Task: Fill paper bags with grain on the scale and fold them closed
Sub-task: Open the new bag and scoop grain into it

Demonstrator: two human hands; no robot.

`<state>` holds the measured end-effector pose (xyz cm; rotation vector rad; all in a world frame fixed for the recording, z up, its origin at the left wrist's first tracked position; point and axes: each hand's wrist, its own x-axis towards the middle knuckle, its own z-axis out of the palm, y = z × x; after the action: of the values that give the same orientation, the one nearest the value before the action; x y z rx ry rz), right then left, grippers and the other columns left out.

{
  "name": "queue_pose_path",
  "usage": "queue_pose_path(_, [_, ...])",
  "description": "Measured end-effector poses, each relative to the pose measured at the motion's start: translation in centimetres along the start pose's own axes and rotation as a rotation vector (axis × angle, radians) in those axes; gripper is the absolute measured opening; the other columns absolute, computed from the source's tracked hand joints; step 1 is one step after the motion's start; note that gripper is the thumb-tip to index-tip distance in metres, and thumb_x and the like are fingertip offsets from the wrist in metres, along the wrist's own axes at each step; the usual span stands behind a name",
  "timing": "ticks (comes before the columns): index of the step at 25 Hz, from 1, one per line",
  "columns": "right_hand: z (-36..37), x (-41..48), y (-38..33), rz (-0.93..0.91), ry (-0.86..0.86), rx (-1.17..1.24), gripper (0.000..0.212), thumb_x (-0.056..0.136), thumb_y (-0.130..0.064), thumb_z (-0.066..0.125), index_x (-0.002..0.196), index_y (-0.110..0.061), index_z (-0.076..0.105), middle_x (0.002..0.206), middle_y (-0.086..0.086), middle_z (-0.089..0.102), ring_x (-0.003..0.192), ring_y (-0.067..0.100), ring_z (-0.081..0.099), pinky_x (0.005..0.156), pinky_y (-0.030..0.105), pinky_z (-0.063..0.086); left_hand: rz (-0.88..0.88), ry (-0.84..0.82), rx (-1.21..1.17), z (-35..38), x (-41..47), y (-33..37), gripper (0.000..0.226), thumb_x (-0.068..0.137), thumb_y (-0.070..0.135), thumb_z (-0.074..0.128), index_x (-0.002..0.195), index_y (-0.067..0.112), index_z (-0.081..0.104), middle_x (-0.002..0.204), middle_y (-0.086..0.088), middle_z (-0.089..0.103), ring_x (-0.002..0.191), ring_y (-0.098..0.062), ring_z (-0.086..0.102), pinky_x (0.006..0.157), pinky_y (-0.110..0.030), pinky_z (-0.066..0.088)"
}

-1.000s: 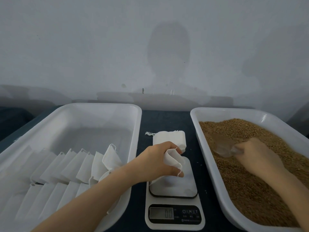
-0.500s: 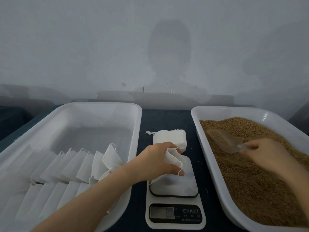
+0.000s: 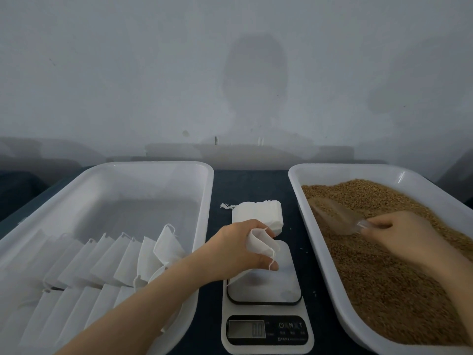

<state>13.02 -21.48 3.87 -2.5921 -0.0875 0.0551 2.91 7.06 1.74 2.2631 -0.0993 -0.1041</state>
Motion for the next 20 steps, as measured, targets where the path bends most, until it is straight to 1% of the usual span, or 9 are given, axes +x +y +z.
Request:
queue_pose_path(2, [-0.2, -0.2, -0.2, -0.02, 0.016, 0.026, 0.021, 0.084, -0.036, 0.067, 0.103, -0.028, 0.072, 0.086, -0.009, 0.068, 0.073, 0.008, 0.058, 0.059, 0.024, 0.04, -0.001, 0.001, 0.002, 0.0, 0.1, 0.0, 0.052, 0.07, 0.042, 0.08, 0.116, 0.036, 0.055, 0.099, 0.019, 0.058, 0.087, -0.003, 0.058, 0.07, -0.011, 0.044])
queue_pose_path(4, [-0.4, -0.5, -0.4, -0.058, 0.025, 0.069, 0.024, 0.083, -0.036, 0.067, 0.106, -0.029, 0.07, 0.075, -0.012, 0.067, 0.066, 0.012, 0.06, 0.054, 0.022, 0.04, -0.002, 0.006, 0.005, 0.0, 0.0, 0.0, 0.051, 0.07, 0.043, 0.08, 0.114, 0.037, 0.055, 0.097, 0.02, 0.058, 0.085, -0.002, 0.058, 0.068, -0.009, 0.043])
queue_pose_path(6, [-0.7, -0.7, -1.0, -0.152, 0.065, 0.073, 0.027, 0.083, -0.037, 0.065, 0.108, -0.03, 0.069, 0.075, -0.014, 0.061, 0.062, 0.009, 0.054, 0.054, 0.022, 0.038, -0.003, 0.02, 0.009, 0.0, 0.0, 0.0, 0.05, 0.07, 0.044, 0.08, 0.113, 0.039, 0.054, 0.095, 0.022, 0.056, 0.085, -0.001, 0.057, 0.065, -0.008, 0.042])
queue_pose_path(10, [-0.8, -1.4, -2.5, -0.385, 0.081, 0.052, 0.037, 0.082, -0.033, 0.064, 0.119, -0.032, 0.061, 0.092, -0.016, 0.056, 0.08, 0.001, 0.052, 0.063, 0.019, 0.037, -0.02, 0.073, 0.018, -0.1, 0.1, -0.2, 0.051, 0.07, 0.045, 0.079, 0.112, 0.042, 0.05, 0.096, 0.023, 0.052, 0.086, -0.001, 0.055, 0.066, -0.008, 0.041])
queue_pose_path(12, [-0.4, -2.0, -3.3, -0.475, 0.05, 0.09, 0.038, 0.081, -0.029, 0.065, 0.118, -0.035, 0.059, 0.099, -0.021, 0.058, 0.087, -0.002, 0.054, 0.069, 0.014, 0.038, -0.028, 0.1, 0.019, -0.1, 0.2, -0.2, 0.052, 0.07, 0.046, 0.079, 0.112, 0.042, 0.048, 0.094, 0.025, 0.051, 0.085, 0.001, 0.053, 0.067, -0.007, 0.04])
queue_pose_path(14, [-0.2, -2.4, -3.7, -0.541, 0.025, 0.096, 0.038, 0.081, -0.026, 0.064, 0.116, -0.04, 0.057, 0.102, -0.026, 0.058, 0.094, -0.008, 0.054, 0.072, 0.015, 0.042, -0.04, 0.124, 0.017, -0.1, 0.3, -0.3, 0.055, 0.07, 0.046, 0.079, 0.116, 0.039, 0.048, 0.094, 0.025, 0.051, 0.086, 0.001, 0.053, 0.071, -0.01, 0.041])
queue_pose_path(16, [0.1, -2.4, -3.6, -0.574, 0.034, 0.024, 0.039, 0.082, -0.028, 0.061, 0.119, -0.041, 0.057, 0.106, -0.028, 0.057, 0.101, -0.001, 0.053, 0.083, 0.027, 0.048, -0.051, 0.15, 0.016, 0.0, 0.5, -0.4, 0.055, 0.071, 0.046, 0.078, 0.117, 0.037, 0.049, 0.101, 0.02, 0.055, 0.09, -0.003, 0.055, 0.079, -0.017, 0.045])
queue_pose_path(18, [0.2, -2.3, -3.4, -0.574, 0.088, -0.072, 0.041, 0.083, -0.028, 0.059, 0.122, -0.037, 0.058, 0.11, -0.023, 0.057, 0.11, 0.018, 0.051, 0.097, 0.048, 0.041, -0.058, 0.162, 0.017, 0.0, 0.7, -0.6, 0.056, 0.071, 0.046, 0.078, 0.118, 0.034, 0.05, 0.107, 0.015, 0.058, 0.094, -0.006, 0.057, 0.084, -0.022, 0.048])
queue_pose_path(20, [0.3, -2.0, -2.9, -0.639, 0.176, -0.117, 0.039, 0.082, -0.021, 0.063, 0.12, -0.032, 0.061, 0.109, -0.018, 0.058, 0.108, 0.021, 0.052, 0.104, 0.048, 0.029, -0.059, 0.164, 0.018, 0.0, 0.8, -0.7, 0.055, 0.071, 0.047, 0.078, 0.117, 0.036, 0.05, 0.106, 0.017, 0.058, 0.092, -0.005, 0.057, 0.081, -0.02, 0.049])
